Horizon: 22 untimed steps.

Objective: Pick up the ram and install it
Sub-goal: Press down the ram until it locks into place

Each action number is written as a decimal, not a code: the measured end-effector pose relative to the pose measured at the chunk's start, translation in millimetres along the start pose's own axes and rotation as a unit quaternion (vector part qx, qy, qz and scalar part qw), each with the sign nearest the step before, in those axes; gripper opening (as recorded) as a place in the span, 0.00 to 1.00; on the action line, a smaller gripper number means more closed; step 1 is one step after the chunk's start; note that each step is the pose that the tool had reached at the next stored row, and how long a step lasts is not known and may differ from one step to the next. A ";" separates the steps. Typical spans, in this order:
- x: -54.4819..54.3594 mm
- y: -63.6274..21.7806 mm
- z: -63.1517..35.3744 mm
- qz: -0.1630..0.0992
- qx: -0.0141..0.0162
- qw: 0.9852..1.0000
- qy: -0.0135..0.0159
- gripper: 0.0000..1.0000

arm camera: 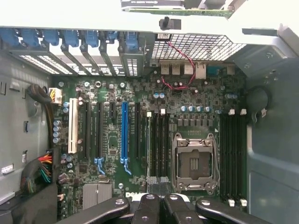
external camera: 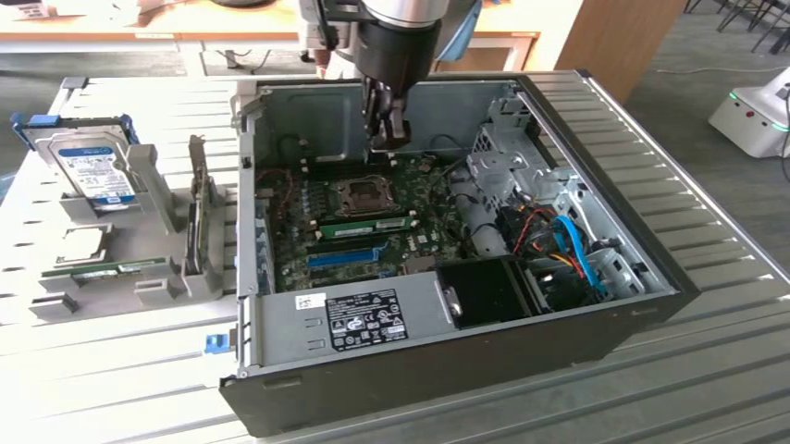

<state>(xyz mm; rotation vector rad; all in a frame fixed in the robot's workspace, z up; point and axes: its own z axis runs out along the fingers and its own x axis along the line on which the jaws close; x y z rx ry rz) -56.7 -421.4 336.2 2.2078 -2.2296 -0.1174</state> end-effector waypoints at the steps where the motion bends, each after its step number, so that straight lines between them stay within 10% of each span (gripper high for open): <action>1: 0.0 -0.7 -0.1 0.000 0.000 1.000 0.000 0.11; 22: -0.4 -7.6 -6.2 0.000 0.000 1.000 0.000 0.11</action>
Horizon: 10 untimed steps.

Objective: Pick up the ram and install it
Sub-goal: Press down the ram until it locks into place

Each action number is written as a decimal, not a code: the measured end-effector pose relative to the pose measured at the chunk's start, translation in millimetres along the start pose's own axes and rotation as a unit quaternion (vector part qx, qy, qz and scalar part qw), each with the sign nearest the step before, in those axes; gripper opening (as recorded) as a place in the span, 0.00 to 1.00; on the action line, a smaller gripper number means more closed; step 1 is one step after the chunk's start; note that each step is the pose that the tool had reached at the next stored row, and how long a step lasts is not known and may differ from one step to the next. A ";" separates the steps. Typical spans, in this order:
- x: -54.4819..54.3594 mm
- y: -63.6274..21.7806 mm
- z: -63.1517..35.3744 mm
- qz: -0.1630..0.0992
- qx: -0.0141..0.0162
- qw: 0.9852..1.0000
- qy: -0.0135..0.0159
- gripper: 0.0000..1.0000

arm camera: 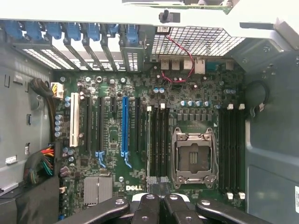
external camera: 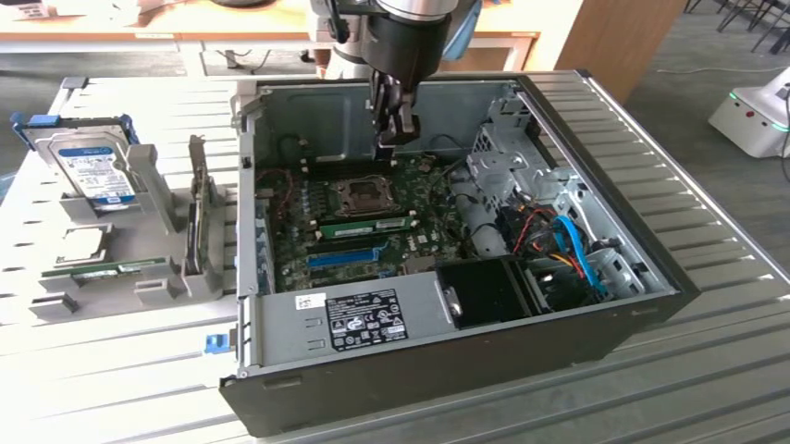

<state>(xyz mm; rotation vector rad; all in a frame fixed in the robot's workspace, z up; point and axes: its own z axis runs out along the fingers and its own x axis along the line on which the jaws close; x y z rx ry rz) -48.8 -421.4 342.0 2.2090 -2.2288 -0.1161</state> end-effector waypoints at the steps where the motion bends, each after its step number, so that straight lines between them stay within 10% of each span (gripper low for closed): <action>1: 0.0 0.0 0.0 0.000 0.000 1.000 0.000 0.11; 10: 0.0 0.0 -0.1 0.000 0.000 1.000 0.000 0.11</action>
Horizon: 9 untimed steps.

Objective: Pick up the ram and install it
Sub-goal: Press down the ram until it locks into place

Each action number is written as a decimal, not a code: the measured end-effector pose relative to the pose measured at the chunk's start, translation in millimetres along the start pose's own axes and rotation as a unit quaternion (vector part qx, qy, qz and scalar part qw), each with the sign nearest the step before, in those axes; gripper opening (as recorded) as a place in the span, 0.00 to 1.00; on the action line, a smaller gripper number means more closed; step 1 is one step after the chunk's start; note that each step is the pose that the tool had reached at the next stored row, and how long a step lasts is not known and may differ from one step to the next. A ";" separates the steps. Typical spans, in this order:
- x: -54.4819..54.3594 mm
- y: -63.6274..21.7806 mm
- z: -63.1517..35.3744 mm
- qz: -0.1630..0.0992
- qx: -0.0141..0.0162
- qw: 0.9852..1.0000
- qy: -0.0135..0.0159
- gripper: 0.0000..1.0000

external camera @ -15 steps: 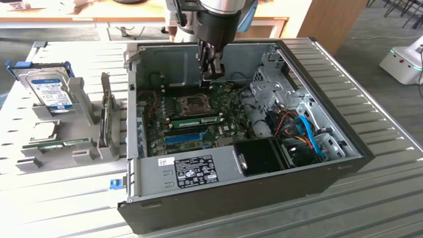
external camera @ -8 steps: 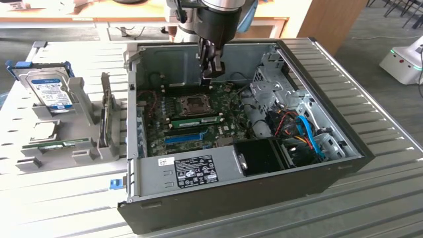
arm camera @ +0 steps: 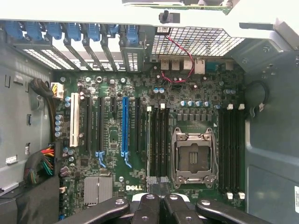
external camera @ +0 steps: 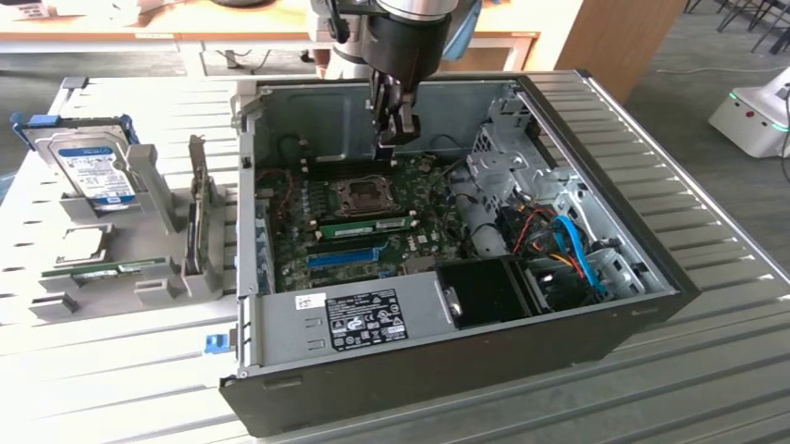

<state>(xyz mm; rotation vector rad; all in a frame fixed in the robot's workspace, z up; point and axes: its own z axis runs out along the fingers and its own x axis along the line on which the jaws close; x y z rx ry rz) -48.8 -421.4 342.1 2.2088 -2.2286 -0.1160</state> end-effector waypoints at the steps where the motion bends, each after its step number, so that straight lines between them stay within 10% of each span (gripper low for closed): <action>1: 0.0 0.0 0.0 0.000 0.000 1.000 0.000 0.11; 9: 0.0 0.0 0.5 0.027 0.001 1.000 -0.001 0.11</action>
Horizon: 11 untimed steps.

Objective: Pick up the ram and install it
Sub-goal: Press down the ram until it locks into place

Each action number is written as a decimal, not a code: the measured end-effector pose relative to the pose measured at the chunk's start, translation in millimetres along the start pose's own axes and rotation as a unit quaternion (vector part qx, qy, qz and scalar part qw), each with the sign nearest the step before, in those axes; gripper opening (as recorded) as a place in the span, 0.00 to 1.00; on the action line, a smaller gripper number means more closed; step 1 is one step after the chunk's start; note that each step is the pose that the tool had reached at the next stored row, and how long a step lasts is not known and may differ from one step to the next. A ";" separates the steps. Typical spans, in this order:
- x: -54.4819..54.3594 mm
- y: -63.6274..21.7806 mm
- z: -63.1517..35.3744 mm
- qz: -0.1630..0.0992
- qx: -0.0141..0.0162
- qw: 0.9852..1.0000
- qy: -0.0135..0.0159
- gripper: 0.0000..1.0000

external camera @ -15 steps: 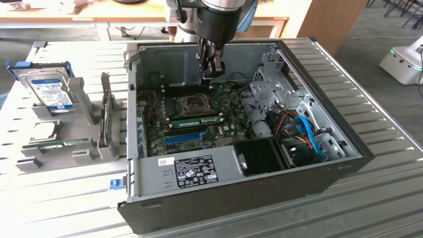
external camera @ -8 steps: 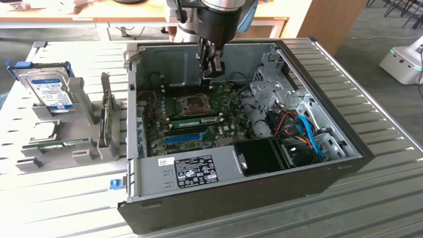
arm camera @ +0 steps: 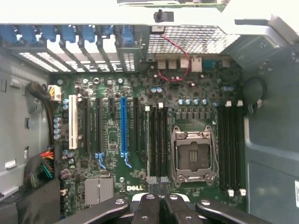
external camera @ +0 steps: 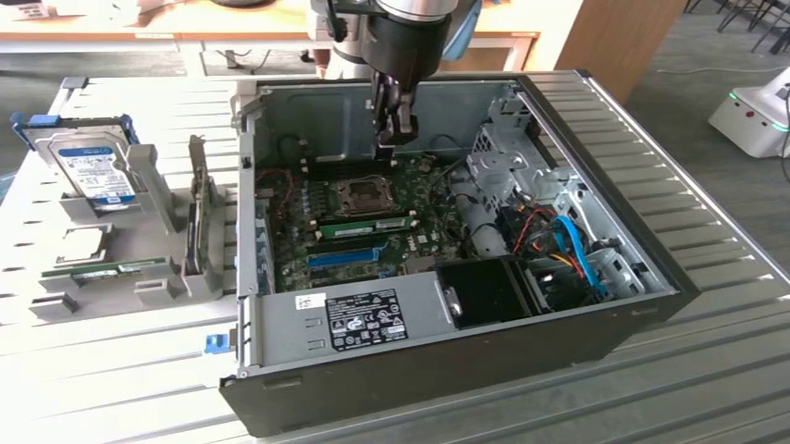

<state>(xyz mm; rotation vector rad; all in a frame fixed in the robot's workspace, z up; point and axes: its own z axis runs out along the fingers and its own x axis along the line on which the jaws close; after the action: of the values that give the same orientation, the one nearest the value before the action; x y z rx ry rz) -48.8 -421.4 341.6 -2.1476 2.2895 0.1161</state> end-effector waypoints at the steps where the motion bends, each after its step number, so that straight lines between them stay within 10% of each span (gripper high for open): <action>1: 0.0 0.0 0.1 0.008 0.000 1.000 0.000 0.11; 11: 0.1 -0.1 1.6 0.096 0.005 0.995 -0.005 0.11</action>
<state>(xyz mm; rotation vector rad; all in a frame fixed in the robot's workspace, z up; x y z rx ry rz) -48.8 -421.4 340.0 -1.9132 2.4797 0.1152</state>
